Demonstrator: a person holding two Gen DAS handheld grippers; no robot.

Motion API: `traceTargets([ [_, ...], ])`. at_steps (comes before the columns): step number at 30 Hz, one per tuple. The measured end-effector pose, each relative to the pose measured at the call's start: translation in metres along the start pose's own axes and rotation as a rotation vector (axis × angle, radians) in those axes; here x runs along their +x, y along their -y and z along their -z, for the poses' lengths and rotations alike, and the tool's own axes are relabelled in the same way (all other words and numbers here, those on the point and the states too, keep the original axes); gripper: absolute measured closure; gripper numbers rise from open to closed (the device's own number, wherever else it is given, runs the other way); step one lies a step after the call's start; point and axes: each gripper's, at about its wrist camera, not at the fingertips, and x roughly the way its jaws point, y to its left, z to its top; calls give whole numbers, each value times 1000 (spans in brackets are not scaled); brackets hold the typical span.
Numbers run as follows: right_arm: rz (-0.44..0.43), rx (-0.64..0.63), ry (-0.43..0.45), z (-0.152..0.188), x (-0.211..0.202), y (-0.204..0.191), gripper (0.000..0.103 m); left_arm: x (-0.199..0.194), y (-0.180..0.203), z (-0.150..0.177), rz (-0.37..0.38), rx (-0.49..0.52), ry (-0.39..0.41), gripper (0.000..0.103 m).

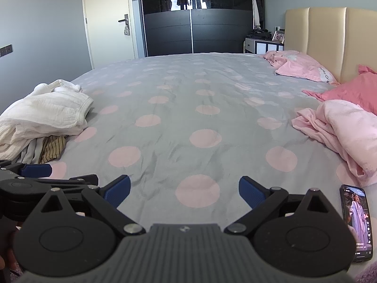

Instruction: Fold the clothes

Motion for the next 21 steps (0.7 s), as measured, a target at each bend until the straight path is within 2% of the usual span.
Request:
traceTargets([
  [7,-1,5,-5,0,1,0,4,0,10,6,-8,3,-5,25],
  [21,-5,7,-4,2,0,2,4,4,-3,2,-4,0,-16,25],
])
